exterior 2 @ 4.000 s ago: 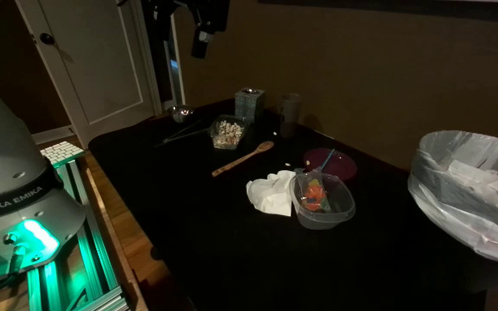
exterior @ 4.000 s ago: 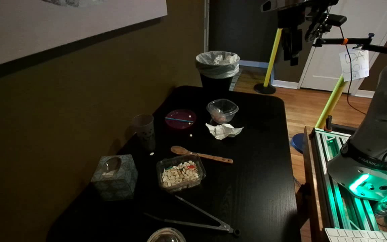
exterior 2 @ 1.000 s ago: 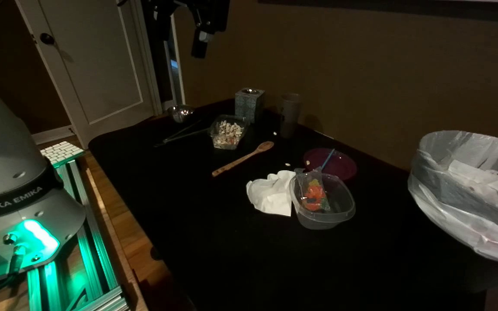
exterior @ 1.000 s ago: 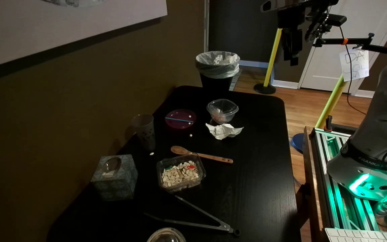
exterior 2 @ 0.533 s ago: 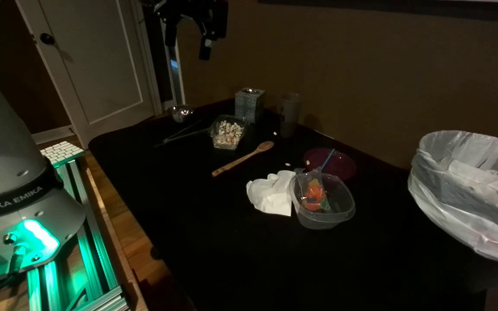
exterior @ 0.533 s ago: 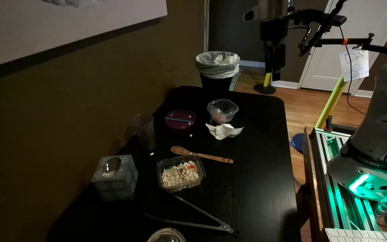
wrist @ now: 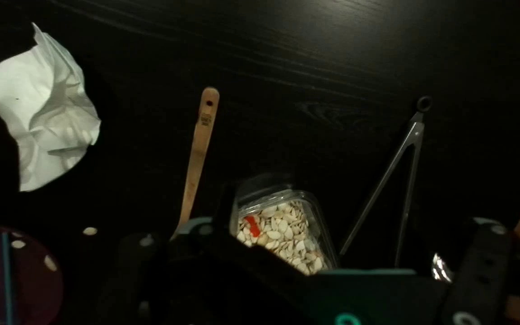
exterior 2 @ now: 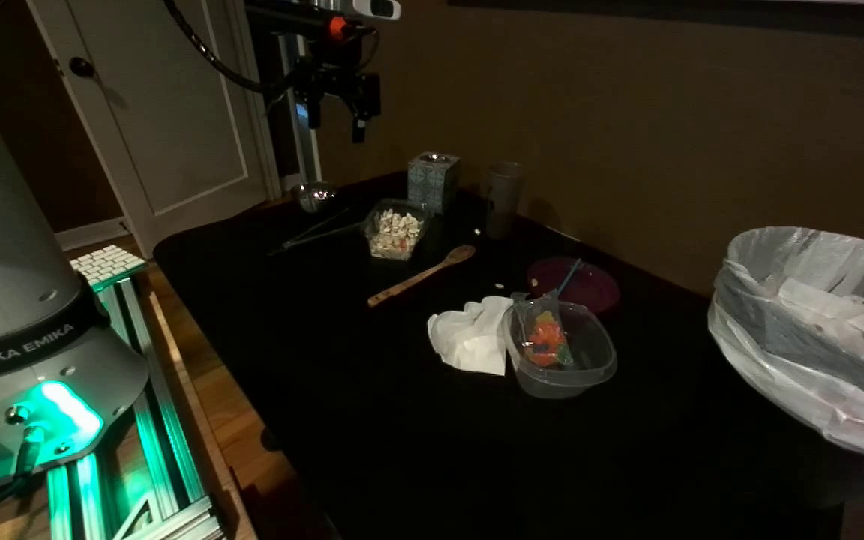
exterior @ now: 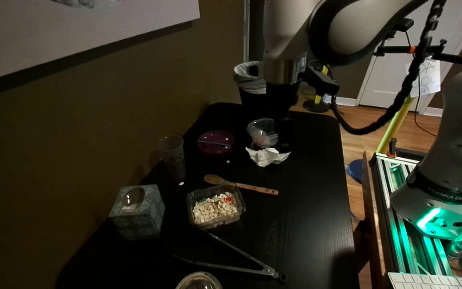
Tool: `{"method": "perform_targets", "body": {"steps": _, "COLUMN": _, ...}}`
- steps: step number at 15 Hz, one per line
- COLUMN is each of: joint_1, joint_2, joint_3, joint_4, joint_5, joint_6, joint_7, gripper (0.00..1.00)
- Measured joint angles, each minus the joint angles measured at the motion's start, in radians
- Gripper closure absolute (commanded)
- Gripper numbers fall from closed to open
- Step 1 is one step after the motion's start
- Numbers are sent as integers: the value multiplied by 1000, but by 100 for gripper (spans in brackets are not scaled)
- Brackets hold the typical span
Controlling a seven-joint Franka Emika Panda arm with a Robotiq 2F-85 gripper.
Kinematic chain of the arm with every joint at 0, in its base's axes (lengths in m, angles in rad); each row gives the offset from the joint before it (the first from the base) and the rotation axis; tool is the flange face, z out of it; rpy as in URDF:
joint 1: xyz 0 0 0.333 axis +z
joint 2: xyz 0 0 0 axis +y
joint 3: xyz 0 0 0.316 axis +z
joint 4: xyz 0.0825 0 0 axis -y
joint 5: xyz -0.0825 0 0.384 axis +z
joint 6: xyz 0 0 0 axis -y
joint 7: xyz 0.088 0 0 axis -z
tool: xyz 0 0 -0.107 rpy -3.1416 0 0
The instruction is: Put the silver bowl on top of the tissue box
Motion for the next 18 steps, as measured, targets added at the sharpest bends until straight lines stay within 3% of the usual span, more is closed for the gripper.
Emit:
{"method": "perform_targets", "body": {"steps": 8, "joint_1": -3, "joint_2": 14, "joint_3": 4, "joint_4": 14, "joint_5": 0, "joint_6": 6, "joint_7": -4, "gripper": 0}}
{"method": "perform_targets", "body": {"steps": 10, "joint_1": 2, "joint_2": 47, "joint_3": 10, "joint_4": 24, "joint_5": 0, "joint_6": 53, "joint_7": -12, "gripper": 0}}
{"method": "perform_targets", "body": {"steps": 15, "joint_1": 38, "joint_2": 289, "joint_3": 73, "joint_4": 149, "joint_5": -2, "joint_6": 197, "joint_7": -28, "gripper": 0}}
{"method": "perform_targets", "body": {"steps": 18, "joint_1": 67, "joint_2": 467, "joint_3": 124, "joint_4": 283, "joint_5": -12, "joint_6": 212, "joint_7": -57, "gripper": 0}}
